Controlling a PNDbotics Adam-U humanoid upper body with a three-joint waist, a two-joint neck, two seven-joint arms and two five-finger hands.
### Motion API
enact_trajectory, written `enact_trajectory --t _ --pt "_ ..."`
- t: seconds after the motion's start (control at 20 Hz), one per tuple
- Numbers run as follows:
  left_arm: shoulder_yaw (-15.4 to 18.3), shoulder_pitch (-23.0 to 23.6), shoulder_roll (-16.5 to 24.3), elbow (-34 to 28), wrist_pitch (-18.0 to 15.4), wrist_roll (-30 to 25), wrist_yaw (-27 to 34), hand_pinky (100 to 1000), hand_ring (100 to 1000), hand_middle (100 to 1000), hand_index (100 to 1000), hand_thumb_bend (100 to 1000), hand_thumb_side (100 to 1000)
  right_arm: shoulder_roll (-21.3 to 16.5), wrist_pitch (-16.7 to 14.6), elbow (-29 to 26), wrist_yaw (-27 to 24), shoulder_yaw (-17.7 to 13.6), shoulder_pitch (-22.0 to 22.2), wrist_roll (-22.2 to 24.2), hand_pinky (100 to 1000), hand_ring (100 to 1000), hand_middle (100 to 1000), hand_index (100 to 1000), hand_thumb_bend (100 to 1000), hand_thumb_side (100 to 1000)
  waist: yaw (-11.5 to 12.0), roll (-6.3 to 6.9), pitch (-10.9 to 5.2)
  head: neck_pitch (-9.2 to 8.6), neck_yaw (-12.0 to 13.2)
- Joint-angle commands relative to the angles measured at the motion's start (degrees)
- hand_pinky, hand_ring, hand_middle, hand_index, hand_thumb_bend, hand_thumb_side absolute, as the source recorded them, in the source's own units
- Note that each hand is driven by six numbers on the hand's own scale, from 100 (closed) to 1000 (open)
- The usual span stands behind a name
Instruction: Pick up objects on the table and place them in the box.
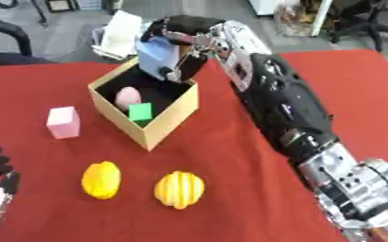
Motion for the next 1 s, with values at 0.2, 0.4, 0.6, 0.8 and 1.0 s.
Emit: enact_trajectory --t 0.2,0.4,0.6,0.8,1.0 --pt "0.59 0.02 0.39 -0.53 -0.1 0.33 -0.21 750 656 638 803 378 425 -0.02 -0.84 -0.6 -0.35 1.25 0.24 3.23 739 692 785 871 108 370 -0.59 -0.78 -2.12 0.35 0.46" --pt "0.68 0.15 0.45 -0.49 -0.09 0.42 -0.22 751 656 638 803 377 426 0.1 1.06 -0.18 1.64 1.69 1.12 3.35 790 774 842 912 197 504 -0.82 -0.8 -2.18 0.38 0.5" --pt "0.62 0.13 0.35 -0.48 -0.1 0.42 -0.22 751 656 638 803 375 427 0.41 2.11 0.65 4.31 1.39 1.52 2.33 829 831 898 936 237 554 -0.77 -0.75 -2.21 0.27 0.38" --pt "0.63 0.09 0.32 -0.48 -0.09 0.45 -0.22 751 657 638 804 375 428 0.7 2.48 1.75 6.29 0.59 1.43 0.15 864 871 946 957 277 625 -0.67 -0.75 -2.2 0.21 0.22" --pt "0.57 0.05 0.33 -0.45 -0.12 0.39 -0.23 751 661 639 804 375 428 0.87 2.46 2.01 7.19 0.27 1.09 -2.24 897 912 973 969 321 678 -0.6 -0.92 -2.22 0.3 0.17"
